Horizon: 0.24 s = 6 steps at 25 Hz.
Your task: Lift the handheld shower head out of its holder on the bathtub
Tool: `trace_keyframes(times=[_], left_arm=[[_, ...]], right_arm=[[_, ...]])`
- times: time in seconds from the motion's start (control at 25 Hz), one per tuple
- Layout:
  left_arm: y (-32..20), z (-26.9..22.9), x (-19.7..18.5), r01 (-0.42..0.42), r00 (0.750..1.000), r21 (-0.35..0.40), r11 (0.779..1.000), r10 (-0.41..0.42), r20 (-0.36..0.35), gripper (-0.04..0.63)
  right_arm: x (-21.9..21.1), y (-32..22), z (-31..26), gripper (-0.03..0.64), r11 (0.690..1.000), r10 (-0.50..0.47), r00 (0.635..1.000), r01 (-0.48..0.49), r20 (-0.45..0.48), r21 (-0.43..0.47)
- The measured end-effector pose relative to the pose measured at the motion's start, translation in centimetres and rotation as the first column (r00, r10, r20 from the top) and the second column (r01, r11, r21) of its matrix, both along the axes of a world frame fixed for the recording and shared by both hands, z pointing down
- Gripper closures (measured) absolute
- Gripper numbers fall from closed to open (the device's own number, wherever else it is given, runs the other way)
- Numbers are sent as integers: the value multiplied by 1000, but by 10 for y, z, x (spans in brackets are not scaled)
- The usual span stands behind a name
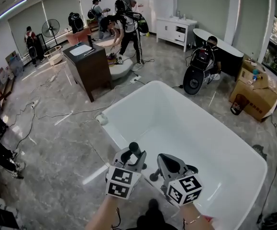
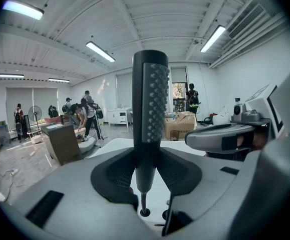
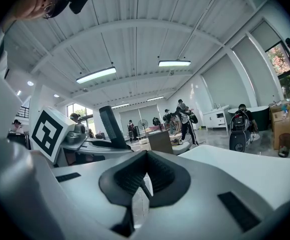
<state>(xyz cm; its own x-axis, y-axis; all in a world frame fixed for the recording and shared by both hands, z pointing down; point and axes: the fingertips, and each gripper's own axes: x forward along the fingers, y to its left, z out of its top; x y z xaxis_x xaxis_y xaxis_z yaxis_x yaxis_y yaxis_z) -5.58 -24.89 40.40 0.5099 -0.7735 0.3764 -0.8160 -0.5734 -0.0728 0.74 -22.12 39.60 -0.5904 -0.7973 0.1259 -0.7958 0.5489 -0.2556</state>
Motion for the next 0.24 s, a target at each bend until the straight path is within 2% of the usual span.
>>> trace_keyframes(times=[0.24], left_arm=[[4, 3, -3, 0, 1000, 3, 1000, 0, 5, 445]], right_arm=[[-4, 5, 2, 612, 1000, -1, 1000, 1, -2, 6]])
